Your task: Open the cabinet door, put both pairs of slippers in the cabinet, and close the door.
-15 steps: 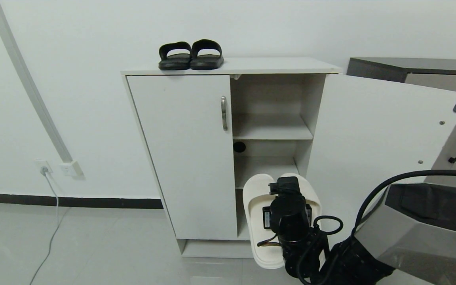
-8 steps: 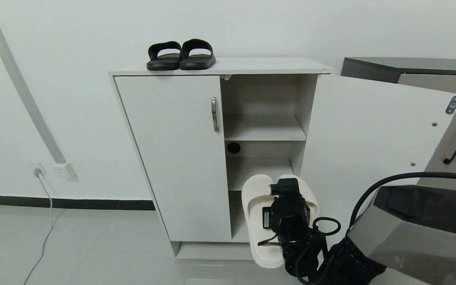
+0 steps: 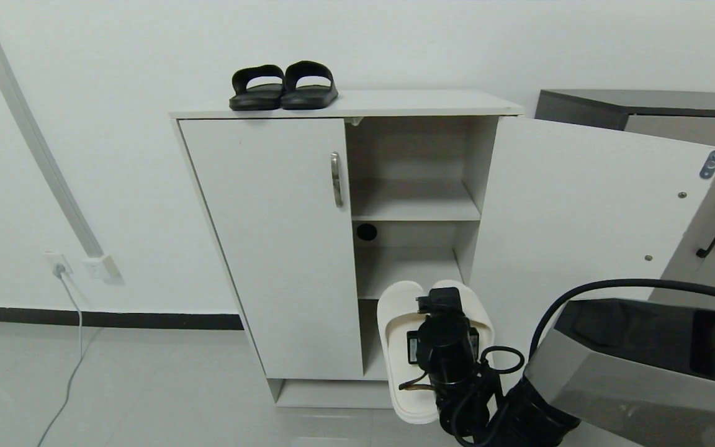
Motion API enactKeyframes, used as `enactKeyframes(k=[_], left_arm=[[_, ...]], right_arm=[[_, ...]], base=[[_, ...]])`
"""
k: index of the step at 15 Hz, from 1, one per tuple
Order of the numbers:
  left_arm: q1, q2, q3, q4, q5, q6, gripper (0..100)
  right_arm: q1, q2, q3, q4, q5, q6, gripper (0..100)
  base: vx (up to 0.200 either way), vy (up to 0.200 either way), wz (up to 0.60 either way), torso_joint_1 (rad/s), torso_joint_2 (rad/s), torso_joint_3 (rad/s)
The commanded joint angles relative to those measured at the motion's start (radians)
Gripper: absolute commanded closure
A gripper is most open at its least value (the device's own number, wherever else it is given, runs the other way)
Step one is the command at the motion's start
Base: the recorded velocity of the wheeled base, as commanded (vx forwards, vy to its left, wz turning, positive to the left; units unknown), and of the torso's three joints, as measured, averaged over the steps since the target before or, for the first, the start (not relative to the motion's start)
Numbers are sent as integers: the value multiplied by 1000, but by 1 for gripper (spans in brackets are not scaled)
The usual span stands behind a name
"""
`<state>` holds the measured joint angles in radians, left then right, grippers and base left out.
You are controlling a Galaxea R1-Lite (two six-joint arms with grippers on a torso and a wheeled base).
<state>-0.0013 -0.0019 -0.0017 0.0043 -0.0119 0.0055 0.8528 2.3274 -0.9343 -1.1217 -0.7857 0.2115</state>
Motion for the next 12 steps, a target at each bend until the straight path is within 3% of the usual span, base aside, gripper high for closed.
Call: enactKeyframes(k=[1,5,12], left_arm=[[0,2,0,0,0,1,100],[0,2,-1,0,-2,1,100],[0,2,0,0,0,1,100]], right_arm=[[0,21,-11,-1,0,0,100],[2,24,-15,0,0,2,100],[2,32,-18,-1,0,2,100]], base=[[0,0,0,0,0,0],[0,0,0,-1,1,-25],[0,0,0,2,4,-184]])
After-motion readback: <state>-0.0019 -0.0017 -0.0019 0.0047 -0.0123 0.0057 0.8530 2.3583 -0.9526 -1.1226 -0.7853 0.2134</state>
